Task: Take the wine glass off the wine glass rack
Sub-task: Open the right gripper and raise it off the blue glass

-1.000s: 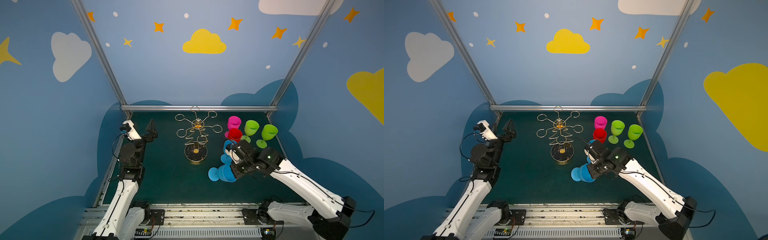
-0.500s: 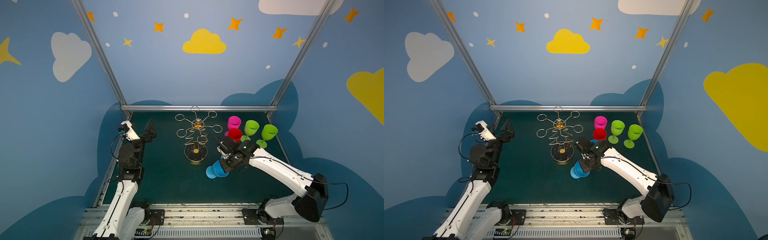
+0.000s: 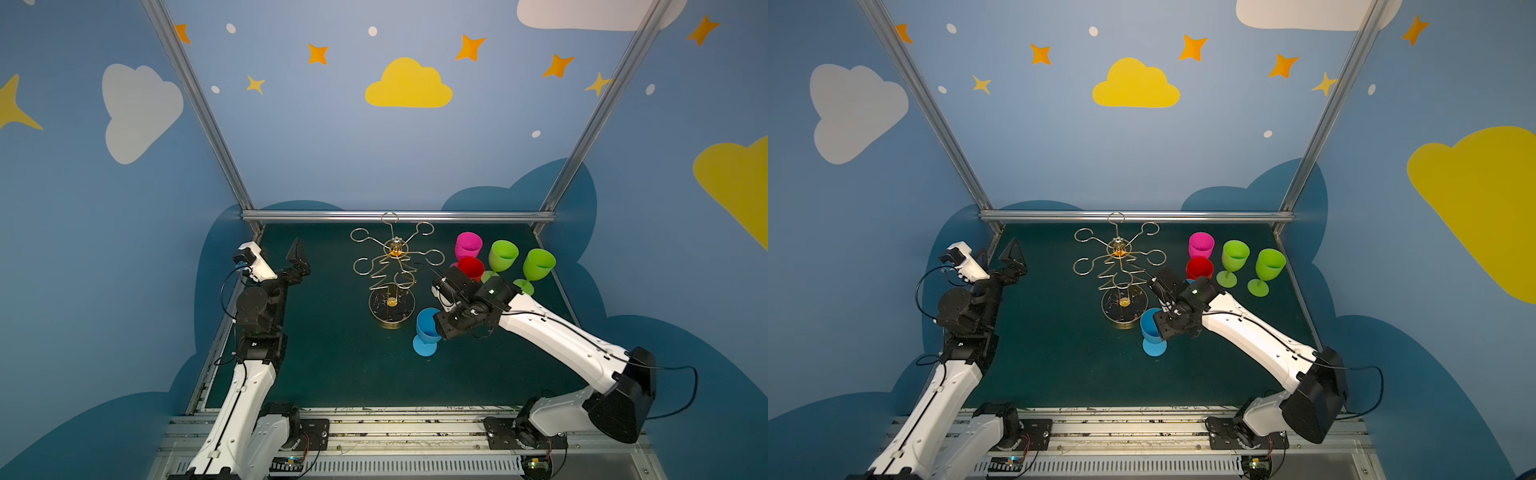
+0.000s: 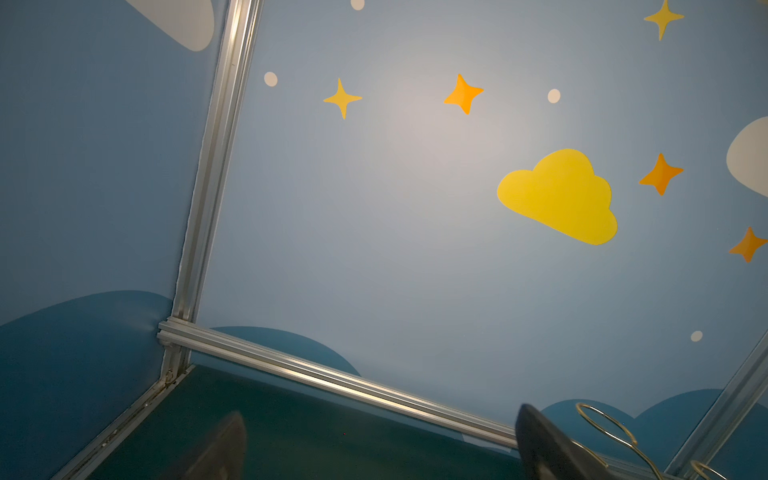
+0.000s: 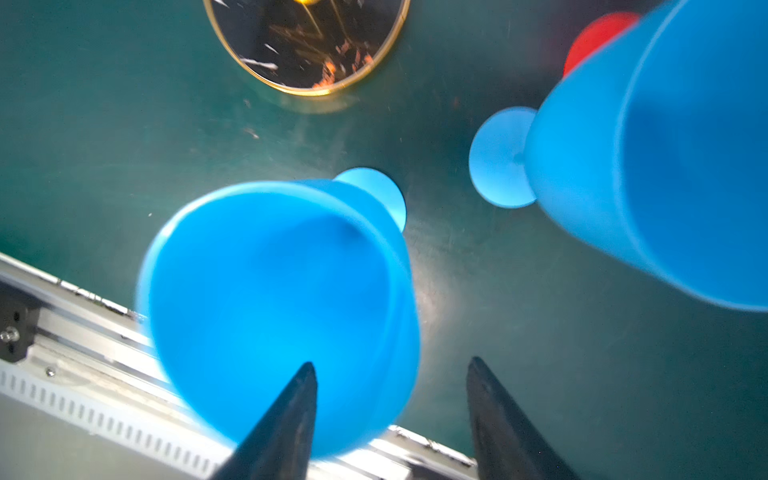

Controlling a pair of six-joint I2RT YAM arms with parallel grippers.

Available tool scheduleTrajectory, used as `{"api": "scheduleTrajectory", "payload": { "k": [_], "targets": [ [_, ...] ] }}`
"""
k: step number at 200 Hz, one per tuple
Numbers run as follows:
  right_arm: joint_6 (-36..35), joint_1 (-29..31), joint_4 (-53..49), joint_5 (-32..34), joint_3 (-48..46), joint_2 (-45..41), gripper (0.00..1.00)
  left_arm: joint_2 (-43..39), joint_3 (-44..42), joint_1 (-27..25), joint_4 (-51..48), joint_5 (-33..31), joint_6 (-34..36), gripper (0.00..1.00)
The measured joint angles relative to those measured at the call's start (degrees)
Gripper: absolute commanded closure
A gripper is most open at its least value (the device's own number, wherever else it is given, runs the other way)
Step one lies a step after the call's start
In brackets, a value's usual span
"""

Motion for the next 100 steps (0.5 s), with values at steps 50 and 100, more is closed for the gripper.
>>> {"api": "scheduleTrajectory", "payload": {
  "k": [50,100],
  "targets": [
    [-4.4,-5.7,7.1,0.4,-2.5,-16.5,0.11,1.8,0.7,0.1,-4.8,0.4,2.8,0.01],
    [-11.1,-17.7,22.2,1.1,-19.2,-36.9,0.10,4.2,-5.7,-2.4,-3.3,4.5,7.8,0.01]
  ]
}}
